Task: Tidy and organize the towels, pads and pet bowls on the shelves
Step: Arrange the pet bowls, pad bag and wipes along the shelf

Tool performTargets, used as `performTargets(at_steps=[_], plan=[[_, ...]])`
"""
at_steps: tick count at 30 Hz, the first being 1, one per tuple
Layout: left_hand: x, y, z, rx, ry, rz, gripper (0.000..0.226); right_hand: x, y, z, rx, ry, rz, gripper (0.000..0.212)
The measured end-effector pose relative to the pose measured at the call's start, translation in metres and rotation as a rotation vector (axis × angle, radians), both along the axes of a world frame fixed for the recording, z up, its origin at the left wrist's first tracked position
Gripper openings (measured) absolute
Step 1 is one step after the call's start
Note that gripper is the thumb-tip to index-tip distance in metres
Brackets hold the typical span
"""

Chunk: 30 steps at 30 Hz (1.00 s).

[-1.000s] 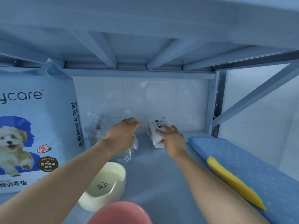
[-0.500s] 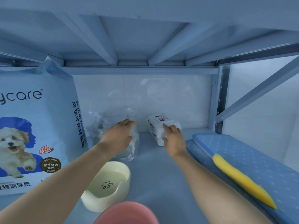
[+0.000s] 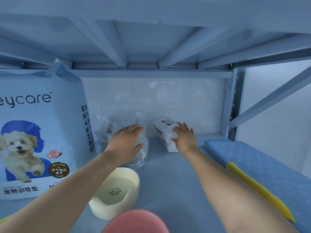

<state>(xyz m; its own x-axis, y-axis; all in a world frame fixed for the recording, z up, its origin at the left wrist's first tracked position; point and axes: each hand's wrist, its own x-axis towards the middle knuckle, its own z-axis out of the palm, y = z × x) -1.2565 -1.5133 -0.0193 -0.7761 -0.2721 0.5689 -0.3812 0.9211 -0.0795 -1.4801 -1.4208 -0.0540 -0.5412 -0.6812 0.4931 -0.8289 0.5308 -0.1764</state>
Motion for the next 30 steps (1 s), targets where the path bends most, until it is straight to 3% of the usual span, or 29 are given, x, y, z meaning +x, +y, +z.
performTargets(at_steps=[5,8,18,22,30], plan=[[-0.005,-0.002,0.004,0.005,-0.01,-0.005,0.053,-0.004,-0.002,0.0,-0.074,-0.036,0.016,0.042],[-0.008,-0.004,0.007,0.006,-0.007,0.004,0.053,-0.005,-0.001,-0.005,-0.007,0.009,-0.033,0.051],[-0.018,0.001,0.007,-0.019,0.022,0.042,0.051,0.009,-0.004,-0.015,0.01,0.149,-0.2,0.045],[-0.013,-0.014,0.007,0.143,0.066,0.113,0.041,0.004,-0.008,-0.009,-0.05,0.07,-0.162,0.041],[-0.011,-0.02,0.009,0.265,0.025,0.086,0.053,-0.006,-0.004,-0.015,-0.11,-0.016,-0.032,0.042]])
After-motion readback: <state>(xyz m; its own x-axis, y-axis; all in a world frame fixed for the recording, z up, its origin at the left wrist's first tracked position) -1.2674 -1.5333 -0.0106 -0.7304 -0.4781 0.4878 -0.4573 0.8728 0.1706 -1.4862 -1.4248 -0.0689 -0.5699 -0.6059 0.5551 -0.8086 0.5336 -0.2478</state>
